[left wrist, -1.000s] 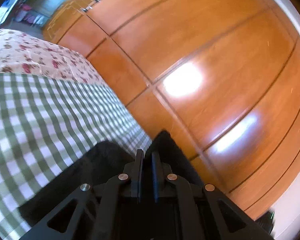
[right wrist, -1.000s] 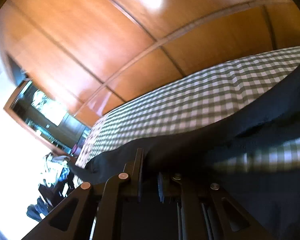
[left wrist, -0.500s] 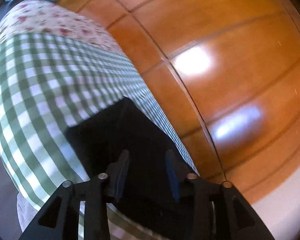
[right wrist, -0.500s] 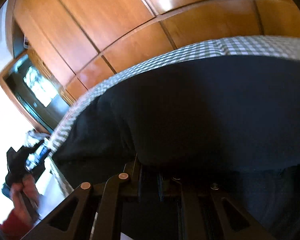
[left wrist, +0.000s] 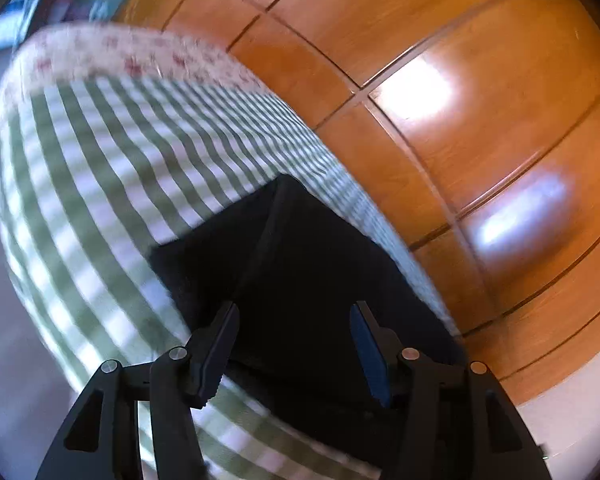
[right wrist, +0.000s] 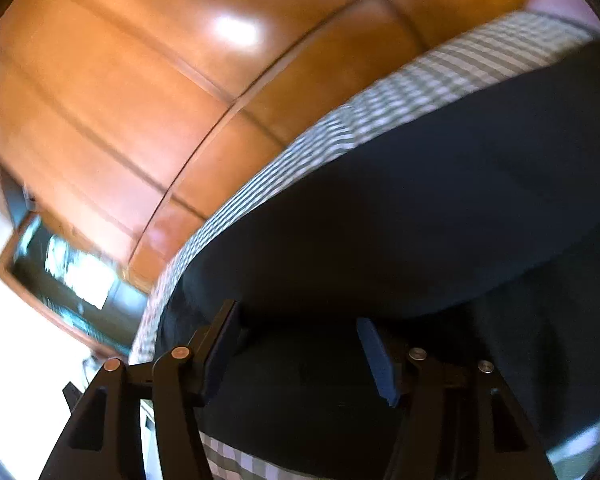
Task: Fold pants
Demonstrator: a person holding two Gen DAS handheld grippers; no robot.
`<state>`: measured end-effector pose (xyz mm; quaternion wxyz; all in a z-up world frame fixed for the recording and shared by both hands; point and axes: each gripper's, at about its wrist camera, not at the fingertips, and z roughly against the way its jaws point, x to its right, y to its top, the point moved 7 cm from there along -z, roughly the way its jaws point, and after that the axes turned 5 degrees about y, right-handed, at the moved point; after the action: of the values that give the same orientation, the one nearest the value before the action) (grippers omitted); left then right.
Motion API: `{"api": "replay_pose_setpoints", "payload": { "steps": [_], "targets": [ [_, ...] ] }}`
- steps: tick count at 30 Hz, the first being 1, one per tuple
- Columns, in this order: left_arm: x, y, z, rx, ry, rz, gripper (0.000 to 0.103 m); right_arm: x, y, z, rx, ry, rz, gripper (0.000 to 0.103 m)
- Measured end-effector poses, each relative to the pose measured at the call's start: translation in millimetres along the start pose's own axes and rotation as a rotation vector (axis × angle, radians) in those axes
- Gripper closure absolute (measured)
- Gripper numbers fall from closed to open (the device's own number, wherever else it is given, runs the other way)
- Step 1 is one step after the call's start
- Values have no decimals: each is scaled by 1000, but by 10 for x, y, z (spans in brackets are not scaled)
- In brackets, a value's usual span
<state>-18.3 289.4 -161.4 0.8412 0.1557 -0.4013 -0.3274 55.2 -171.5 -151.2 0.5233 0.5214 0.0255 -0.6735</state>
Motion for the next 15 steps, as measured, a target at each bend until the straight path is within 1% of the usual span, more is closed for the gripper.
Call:
{"api": "replay_pose_setpoints", "payload": {
  "steps": [2,3,4,8,11,13,14,15],
  "targets": [
    [19,-31,-2,-11,36,-36,45,79,45,75,22,1,-54,42],
    [19,-48,-43,-25,32,-35,45,115,63,115,34,-8,-77,42],
    [16,-75,-62,-42,12,-18,45,152,72,149,39,-16,-100,42],
    [19,-64,-122,-71,-46,18,46,224,107,204,57,11,-167,42],
    [52,-32,-212,-87,-65,41,64,290,149,217,80,30,-254,42],
    [71,-31,-227,-102,-55,30,67,332,182,243,93,50,-323,43],
    [82,-32,-229,-106,-57,25,71,358,199,251,97,59,-351,43],
    [93,-35,-226,-113,-59,17,77,365,223,246,106,65,-366,44]
  ]
}}
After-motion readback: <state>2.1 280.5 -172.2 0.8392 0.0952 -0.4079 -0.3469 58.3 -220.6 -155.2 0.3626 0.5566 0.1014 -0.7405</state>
